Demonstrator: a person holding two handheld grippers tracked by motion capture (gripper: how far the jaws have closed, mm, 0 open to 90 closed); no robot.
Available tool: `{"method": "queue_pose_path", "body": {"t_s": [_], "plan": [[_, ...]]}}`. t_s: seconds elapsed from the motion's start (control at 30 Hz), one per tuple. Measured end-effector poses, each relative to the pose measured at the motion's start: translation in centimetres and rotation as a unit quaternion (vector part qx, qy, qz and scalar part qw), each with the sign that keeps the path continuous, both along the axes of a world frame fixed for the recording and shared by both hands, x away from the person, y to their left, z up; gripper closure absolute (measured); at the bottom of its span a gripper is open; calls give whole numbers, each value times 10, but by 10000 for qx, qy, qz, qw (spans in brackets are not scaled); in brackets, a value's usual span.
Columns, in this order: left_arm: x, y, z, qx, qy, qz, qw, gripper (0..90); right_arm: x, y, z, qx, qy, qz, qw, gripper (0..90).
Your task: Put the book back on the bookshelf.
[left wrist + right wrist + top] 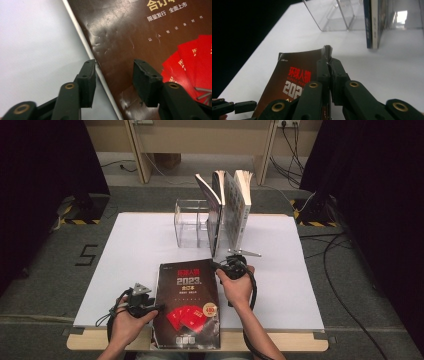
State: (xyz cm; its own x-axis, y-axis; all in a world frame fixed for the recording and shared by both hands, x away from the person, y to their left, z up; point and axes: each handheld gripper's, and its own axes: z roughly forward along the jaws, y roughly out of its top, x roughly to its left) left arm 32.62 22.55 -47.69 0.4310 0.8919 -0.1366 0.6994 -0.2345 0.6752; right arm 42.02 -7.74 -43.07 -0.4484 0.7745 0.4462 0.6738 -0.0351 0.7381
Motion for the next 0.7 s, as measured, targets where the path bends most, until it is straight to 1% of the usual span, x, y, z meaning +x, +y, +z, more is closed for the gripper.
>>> {"method": "queue_pose_path", "body": {"t_s": [0.07,0.2,0.27,0.3,0.43,0.57,0.67,0.7], "plan": [[0,0,2,-60,-116,30,9999,491,-3,2,6,18,-179,5,9998,879],[-2,1,7,-157,-329,106,9993,477,-7,4,18,35,-410,-60,9991,880],[-2,2,11,-243,-507,180,9983,476,-8,4,24,97,-530,-110,9985,879],[-3,3,12,-263,-558,204,9979,476,-9,3,29,105,-604,-153,9980,879],[-3,5,16,-354,-699,297,9965,476,-11,4,42,138,-832,-235,9962,879],[-3,7,18,-398,-756,331,9958,476,-12,1,57,206,-1026,-360,9939,880],[-3,7,18,-438,-800,344,9952,476,-13,-2,65,252,-1167,-432,9919,880],[-3,7,18,-441,-810,341,9952,476,-13,-3,69,326,-1201,-466,9911,881]]}}
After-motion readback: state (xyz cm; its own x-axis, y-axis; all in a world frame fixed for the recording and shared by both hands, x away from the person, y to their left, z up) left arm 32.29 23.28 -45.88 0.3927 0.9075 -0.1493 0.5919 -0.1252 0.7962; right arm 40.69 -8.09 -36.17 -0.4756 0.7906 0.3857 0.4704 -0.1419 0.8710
